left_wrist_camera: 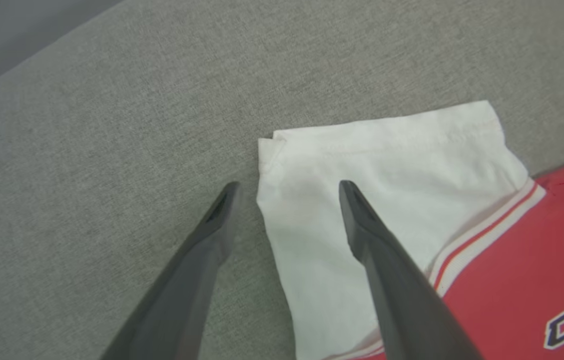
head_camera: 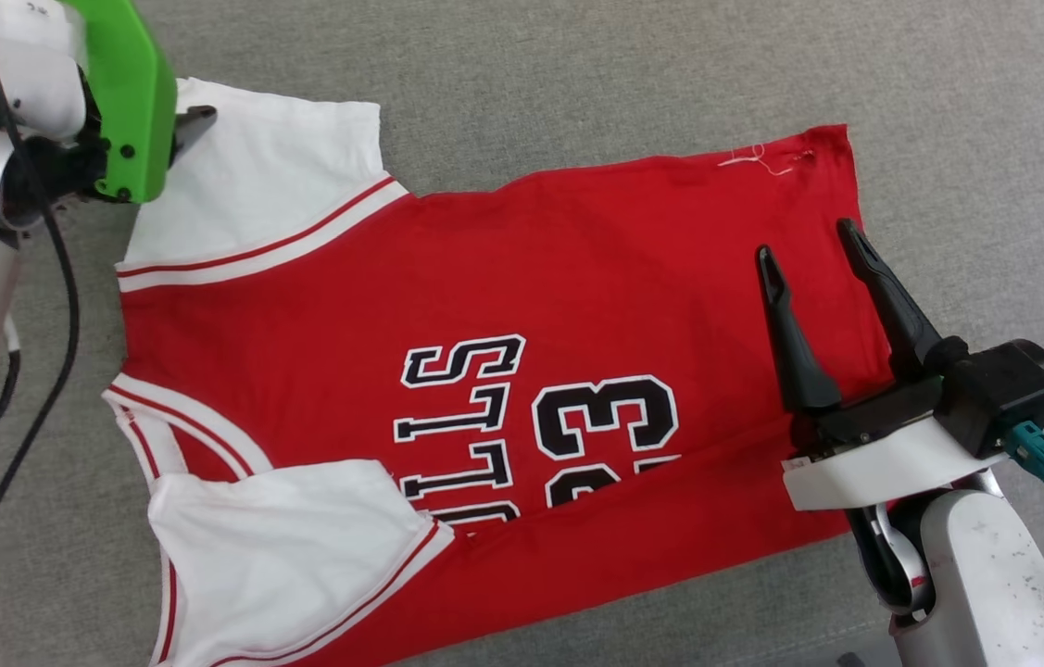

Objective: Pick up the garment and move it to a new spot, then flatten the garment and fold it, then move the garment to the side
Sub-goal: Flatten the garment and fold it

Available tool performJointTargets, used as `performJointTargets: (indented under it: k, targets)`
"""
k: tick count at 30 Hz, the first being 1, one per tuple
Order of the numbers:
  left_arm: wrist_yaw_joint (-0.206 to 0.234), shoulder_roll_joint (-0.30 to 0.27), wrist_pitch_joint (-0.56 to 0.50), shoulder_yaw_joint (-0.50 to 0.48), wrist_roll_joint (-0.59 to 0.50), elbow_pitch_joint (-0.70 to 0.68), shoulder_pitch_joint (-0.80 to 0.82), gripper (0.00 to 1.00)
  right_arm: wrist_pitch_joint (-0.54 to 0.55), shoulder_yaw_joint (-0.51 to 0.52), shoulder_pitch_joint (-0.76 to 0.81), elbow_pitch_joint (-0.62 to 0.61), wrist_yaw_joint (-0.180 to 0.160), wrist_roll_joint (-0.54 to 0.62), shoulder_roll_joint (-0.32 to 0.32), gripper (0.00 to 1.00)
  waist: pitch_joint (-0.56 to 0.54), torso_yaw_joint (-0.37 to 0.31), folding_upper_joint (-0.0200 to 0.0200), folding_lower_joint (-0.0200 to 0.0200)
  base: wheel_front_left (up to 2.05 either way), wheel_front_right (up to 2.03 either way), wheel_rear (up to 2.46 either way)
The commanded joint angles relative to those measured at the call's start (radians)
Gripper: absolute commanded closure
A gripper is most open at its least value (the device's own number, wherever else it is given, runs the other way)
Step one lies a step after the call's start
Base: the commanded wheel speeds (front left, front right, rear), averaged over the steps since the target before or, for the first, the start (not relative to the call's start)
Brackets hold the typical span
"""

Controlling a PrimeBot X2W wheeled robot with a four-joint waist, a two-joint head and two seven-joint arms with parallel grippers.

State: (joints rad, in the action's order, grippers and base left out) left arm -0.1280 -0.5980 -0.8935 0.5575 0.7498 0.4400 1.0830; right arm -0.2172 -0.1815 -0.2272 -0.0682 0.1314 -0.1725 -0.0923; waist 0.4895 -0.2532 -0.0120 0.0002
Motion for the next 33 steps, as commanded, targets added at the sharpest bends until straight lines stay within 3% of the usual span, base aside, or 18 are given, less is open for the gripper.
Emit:
performJointTargets:
  k: [1, 12, 13, 14, 19, 27, 33]
  targets:
    - [-0.003, -0.015, -0.012, 0.004, 0.007, 0.022, 0.027, 0.00, -0.010, -0.009, -0.021, 0.005, -0.001, -0.010, 0.006, 0.00, 0.044, -0.042, 0.0120, -0.0002, 0.00, 0.00, 0.00]
    - [0.007, -0.033, -0.010, 0.043, -0.056, 0.166, 0.082, 0.00, -0.023, -0.015, -0.049, 0.031, -0.001, -0.018, 0.015, 0.00, 0.084, -0.068, 0.0120, -0.0002, 0.00, 0.00, 0.00]
    - [0.007, -0.031, -0.024, 0.047, -0.052, 0.178, 0.077, 0.09, -0.024, -0.015, -0.050, 0.032, -0.001, -0.017, 0.016, 0.00, 0.084, -0.068, 0.0120, -0.0002, 0.00, 0.00, 0.00]
    - [0.006, -0.030, -0.045, 0.056, -0.044, 0.185, 0.070, 1.00, -0.024, -0.016, -0.052, 0.032, -0.001, -0.016, 0.016, 0.00, 0.085, -0.067, 0.0120, -0.0002, 0.00, 0.00, 0.00]
    - [0.002, -0.024, -0.060, 0.065, -0.010, 0.178, 0.054, 1.00, -0.024, -0.011, -0.056, 0.030, -0.001, -0.014, 0.017, 0.00, 0.081, -0.056, 0.0120, -0.0002, 0.00, 0.00, 0.00]
    - [-0.001, 0.003, 0.130, 0.031, 0.016, 0.164, 0.044, 1.00, 0.004, 0.004, -0.052, 0.027, -0.001, -0.007, -0.006, 0.00, 0.017, -0.021, 0.0120, -0.0002, 0.00, 0.00, 0.00]
    - [-0.002, 0.002, 0.227, 0.042, 0.055, 0.097, 0.010, 1.00, 0.106, 0.003, -0.034, 0.014, -0.001, -0.007, -0.094, 0.00, -0.052, 0.026, 0.0120, -0.0002, 0.00, 0.00, 0.00]
